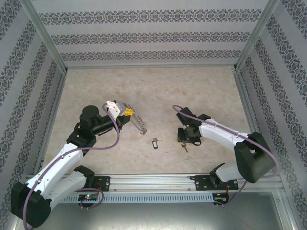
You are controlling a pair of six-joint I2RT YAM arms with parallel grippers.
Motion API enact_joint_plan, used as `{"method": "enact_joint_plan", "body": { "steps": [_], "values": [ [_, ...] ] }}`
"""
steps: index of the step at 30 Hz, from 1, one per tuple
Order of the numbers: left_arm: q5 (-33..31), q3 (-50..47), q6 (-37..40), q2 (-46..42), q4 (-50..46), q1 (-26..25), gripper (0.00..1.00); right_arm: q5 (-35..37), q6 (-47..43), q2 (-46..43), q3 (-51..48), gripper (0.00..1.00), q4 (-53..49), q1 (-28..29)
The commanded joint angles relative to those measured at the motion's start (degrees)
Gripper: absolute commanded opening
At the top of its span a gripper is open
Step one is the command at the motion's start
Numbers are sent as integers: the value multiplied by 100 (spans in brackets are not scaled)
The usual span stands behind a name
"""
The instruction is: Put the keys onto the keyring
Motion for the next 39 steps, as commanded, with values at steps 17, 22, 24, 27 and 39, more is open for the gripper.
{"method": "enact_joint_plan", "body": {
  "steps": [17,22,24,27,39],
  "values": [
    [21,73,98,-191,-91,37,0,623,272,866,460,19,-407,237],
    [40,72,87,-168,-72,35,0,606,262,869,466,16,-450,238],
    [47,87,89,-160,-65,37,0,602,264,838,458,16,-461,242],
    [48,83,89,-161,-63,41,0,568,264,785,457,16,-467,238],
    [70,73,71,-149,-36,40,0,514,229,849,483,12,-506,247]
  ]
}}
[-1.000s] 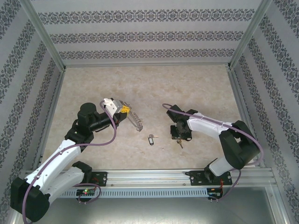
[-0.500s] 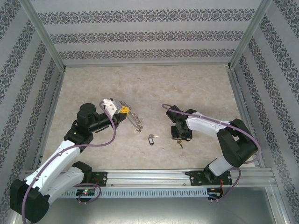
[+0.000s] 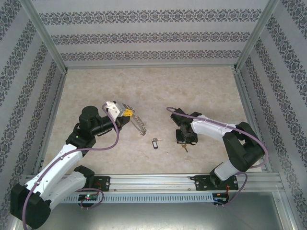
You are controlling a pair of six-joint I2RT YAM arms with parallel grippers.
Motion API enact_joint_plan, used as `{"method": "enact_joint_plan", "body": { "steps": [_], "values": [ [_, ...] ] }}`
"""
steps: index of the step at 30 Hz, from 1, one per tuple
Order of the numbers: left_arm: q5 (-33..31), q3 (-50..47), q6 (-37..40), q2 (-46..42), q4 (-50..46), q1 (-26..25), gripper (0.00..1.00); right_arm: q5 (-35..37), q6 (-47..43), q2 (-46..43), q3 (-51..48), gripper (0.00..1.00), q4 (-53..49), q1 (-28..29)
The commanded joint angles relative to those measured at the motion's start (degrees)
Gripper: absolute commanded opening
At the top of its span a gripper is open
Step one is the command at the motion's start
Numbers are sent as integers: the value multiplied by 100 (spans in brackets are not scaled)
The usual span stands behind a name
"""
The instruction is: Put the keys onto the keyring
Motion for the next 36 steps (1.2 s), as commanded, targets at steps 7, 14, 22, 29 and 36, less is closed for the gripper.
{"method": "enact_joint_plan", "body": {
  "steps": [7,14,22,29,36],
  "values": [
    [65,77,64,-63,97,38,0,43,14,48,152,12,-194,43],
    [67,72,50,-60,115,39,0,-3,-43,56,164,13,-249,52],
    [65,50,32,-82,163,34,0,-26,-77,11,174,13,-311,51],
    [73,28,25,-116,159,36,0,-116,-73,165,174,13,-292,56],
    [65,28,32,-162,119,35,0,-26,-56,148,200,12,-308,82]
  ]
}}
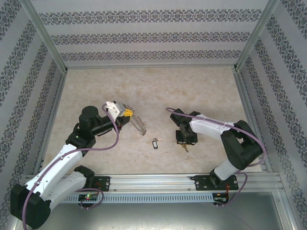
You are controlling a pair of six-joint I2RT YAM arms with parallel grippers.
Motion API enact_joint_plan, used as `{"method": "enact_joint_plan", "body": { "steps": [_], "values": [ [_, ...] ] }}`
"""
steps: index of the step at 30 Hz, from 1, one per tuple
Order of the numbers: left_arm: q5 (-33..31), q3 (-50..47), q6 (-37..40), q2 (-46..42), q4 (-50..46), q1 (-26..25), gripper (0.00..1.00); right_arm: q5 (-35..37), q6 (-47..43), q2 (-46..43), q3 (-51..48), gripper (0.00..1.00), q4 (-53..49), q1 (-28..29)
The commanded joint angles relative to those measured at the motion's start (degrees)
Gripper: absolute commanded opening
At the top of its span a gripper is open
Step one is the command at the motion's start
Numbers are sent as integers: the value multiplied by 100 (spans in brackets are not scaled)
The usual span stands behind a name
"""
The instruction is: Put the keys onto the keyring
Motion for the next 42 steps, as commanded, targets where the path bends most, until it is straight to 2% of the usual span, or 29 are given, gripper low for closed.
{"method": "enact_joint_plan", "body": {
  "steps": [1,9,18,33,35,39,42],
  "values": [
    [68,28,32,-166,114,33,0,60,-12,-25,138,12,-169,83],
    [50,21,29,-182,89,35,0,180,-30,-199,184,17,-200,59],
    [59,35,30,-140,88,34,0,99,-30,-44,137,17,-150,17],
    [68,63,41,-116,71,33,0,102,-30,-8,139,13,-182,23],
    [80,58,39,-117,78,40,0,90,-36,3,139,8,-180,20],
    [85,59,44,-118,62,34,0,118,-26,-25,147,7,-206,32],
    [85,65,50,-122,44,39,0,129,-21,-121,143,3,-223,32]
  ]
}}
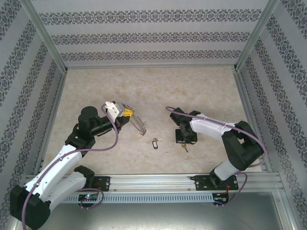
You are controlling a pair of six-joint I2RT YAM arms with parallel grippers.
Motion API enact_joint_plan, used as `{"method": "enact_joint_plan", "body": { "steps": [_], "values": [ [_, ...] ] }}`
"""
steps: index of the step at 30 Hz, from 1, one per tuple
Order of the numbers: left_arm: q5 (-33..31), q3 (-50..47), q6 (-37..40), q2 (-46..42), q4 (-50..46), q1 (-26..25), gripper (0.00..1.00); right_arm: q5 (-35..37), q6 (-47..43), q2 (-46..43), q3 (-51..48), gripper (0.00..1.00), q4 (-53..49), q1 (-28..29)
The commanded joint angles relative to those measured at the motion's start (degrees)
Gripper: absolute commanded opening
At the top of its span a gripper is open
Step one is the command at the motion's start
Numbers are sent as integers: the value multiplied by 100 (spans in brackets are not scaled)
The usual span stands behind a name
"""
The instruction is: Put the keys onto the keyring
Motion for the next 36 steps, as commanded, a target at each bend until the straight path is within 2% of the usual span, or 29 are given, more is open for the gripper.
{"method": "enact_joint_plan", "body": {
  "steps": [1,9,17,29,36],
  "values": [
    [83,63,50,-45,53,41,0,86,9,-130,37,1,-164,0],
    [91,58,32,-23,89,35,0,-285,-85,-659,-195,0,124,-184],
    [111,81,23,-29,75,34,0,-282,-29,-267,-330,3,415,-203],
    [57,85,32,-44,64,41,0,-203,-97,-172,-344,13,374,-211],
    [67,104,44,-21,46,32,0,-260,-99,-175,-329,13,349,-203]
  ]
}}
